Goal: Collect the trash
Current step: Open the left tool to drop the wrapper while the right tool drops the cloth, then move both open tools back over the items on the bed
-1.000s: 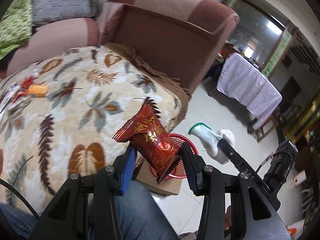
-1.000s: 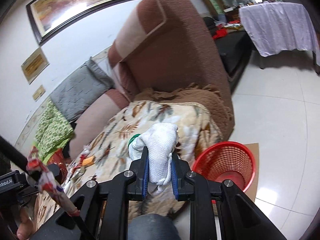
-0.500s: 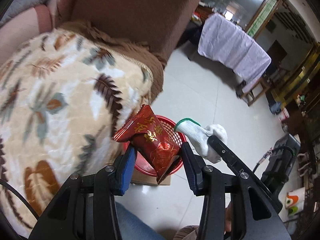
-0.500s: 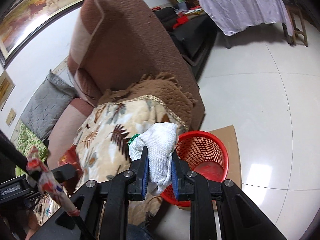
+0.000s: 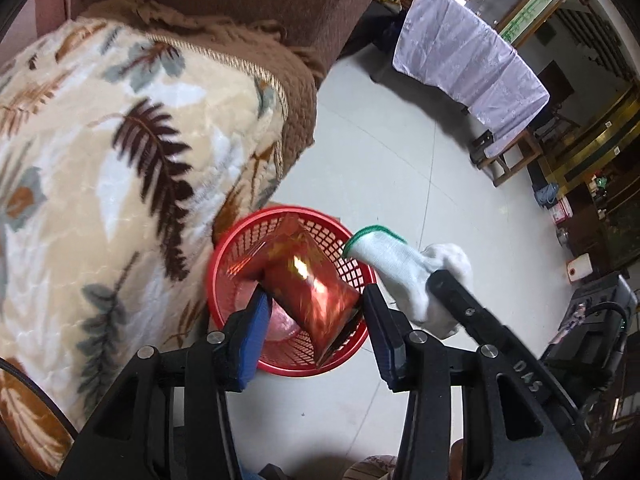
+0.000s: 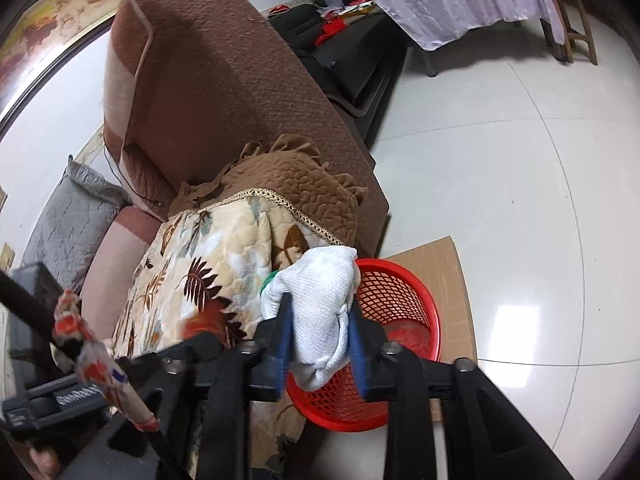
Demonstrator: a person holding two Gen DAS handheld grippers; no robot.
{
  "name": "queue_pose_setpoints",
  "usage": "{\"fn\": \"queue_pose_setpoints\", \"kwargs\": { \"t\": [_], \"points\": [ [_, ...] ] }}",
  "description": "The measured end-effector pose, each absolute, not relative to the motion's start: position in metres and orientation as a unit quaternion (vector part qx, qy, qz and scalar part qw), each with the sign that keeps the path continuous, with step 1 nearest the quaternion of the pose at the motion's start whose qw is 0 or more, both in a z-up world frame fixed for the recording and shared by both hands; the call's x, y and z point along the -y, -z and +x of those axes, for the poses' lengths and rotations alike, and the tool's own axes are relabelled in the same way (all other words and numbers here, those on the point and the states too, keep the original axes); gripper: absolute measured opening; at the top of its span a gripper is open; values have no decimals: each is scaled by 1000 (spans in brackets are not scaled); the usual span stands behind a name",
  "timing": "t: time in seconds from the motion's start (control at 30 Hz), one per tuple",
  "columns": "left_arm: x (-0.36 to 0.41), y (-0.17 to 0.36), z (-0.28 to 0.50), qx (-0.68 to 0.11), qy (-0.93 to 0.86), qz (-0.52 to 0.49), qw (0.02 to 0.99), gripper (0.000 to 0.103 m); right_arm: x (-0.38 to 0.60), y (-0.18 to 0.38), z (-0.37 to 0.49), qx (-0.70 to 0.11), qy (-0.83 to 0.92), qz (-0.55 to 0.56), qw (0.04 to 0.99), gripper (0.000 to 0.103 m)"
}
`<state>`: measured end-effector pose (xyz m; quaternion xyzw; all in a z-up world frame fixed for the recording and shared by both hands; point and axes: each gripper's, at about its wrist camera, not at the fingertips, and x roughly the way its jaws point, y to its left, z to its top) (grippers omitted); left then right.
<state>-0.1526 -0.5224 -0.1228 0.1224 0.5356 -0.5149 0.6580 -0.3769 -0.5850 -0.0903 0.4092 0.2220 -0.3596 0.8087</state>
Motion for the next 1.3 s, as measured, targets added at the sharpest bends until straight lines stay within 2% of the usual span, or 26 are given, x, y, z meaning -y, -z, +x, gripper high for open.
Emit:
{"fn": "queue_pose_setpoints", "kwargs": {
  "t": [0.03, 0.13, 0.3, 0.37, 0.4, 0.53, 0.73, 0.97, 1.3],
  "points": [
    [524, 127, -151, -543, 515, 121, 652, 47, 586, 91, -378, -220, 360, 414, 807, 46],
    [523, 133, -146, -553, 516, 113, 645, 55, 587, 89, -380, -220, 361, 412, 807, 46],
    [502, 118, -142, -542, 514, 100, 658, 55, 578, 76, -382, -206, 350, 405, 819, 47],
    [483, 101, -138, -524, 511, 88, 676, 55, 571, 65, -379, -200, 341, 393, 830, 51],
    [474, 92, -137, -516, 511, 82, 682, 55, 566, 59, -377, -196, 334, 386, 837, 57],
    [417, 50, -133, -470, 498, 56, 727, 63, 544, 34, -366, -180, 305, 362, 862, 67],
    [329, 9, -137, -419, 454, 30, 786, 64, 488, -3, -342, -167, 228, 321, 904, 74],
    [227, -10, -151, -383, 387, -5, 839, 65, 427, -26, -306, -183, 150, 278, 931, 75],
    [138, -38, -146, -336, 326, -44, 882, 65, 343, -39, -243, -224, 40, 228, 947, 75]
  ]
}}
